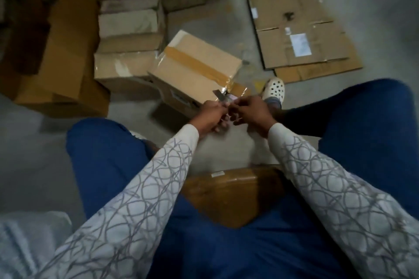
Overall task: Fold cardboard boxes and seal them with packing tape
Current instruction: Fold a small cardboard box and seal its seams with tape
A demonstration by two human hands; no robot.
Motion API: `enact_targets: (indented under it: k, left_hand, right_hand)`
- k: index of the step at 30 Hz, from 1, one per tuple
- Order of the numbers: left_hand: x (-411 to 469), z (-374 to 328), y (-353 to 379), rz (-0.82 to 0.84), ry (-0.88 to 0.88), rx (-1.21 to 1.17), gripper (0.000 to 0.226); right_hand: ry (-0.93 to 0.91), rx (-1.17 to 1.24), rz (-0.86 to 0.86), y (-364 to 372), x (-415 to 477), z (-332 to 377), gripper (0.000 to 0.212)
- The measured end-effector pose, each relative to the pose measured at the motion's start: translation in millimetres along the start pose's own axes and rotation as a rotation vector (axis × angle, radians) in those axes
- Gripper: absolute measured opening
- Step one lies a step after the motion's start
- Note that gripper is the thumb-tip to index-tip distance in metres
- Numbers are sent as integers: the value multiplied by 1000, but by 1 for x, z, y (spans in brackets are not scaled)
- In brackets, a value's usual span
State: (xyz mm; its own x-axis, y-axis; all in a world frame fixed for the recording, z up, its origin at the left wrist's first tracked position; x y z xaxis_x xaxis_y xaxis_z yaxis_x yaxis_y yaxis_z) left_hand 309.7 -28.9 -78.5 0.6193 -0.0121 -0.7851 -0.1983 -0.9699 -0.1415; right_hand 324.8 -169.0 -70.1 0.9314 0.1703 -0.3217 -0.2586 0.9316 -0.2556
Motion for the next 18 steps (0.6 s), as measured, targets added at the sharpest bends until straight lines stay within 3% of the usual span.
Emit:
enact_targets:
  k: [5, 8, 10, 13, 18]
  left_hand:
    - [12, -19, 36, -26, -66, 89, 9]
    - [32, -23, 61, 20, -192, -120, 22]
    - [51, -20, 69, -37, -240, -276, 26]
    - [79, -1, 72, -89, -301, -399, 7]
    - [125, 14, 73, -105, -327, -536, 49]
  right_hand:
    - [21, -109, -43, -69, 22, 14, 15]
    - [81, -64, -102, -90, 41, 1, 17]
    - [159, -39, -107, -92, 54, -14, 22]
    - [243, 74, -70, -80, 73, -30, 36]
    - [258, 180, -215, -68, 89, -47, 21]
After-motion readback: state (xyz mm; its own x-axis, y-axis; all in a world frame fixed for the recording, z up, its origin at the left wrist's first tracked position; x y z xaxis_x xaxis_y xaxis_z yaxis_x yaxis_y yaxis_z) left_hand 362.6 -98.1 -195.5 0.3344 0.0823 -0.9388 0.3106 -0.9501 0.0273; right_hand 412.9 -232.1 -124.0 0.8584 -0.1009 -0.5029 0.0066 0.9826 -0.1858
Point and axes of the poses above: each hand's wrist, its own x-axis towards the middle knuckle, its own y-axis out of the palm, z = x × y, the point moved 6 cm from there along x, towards the middle knuckle, and after that the axes turned 12 degrees about -y, right-handed, at the moved point
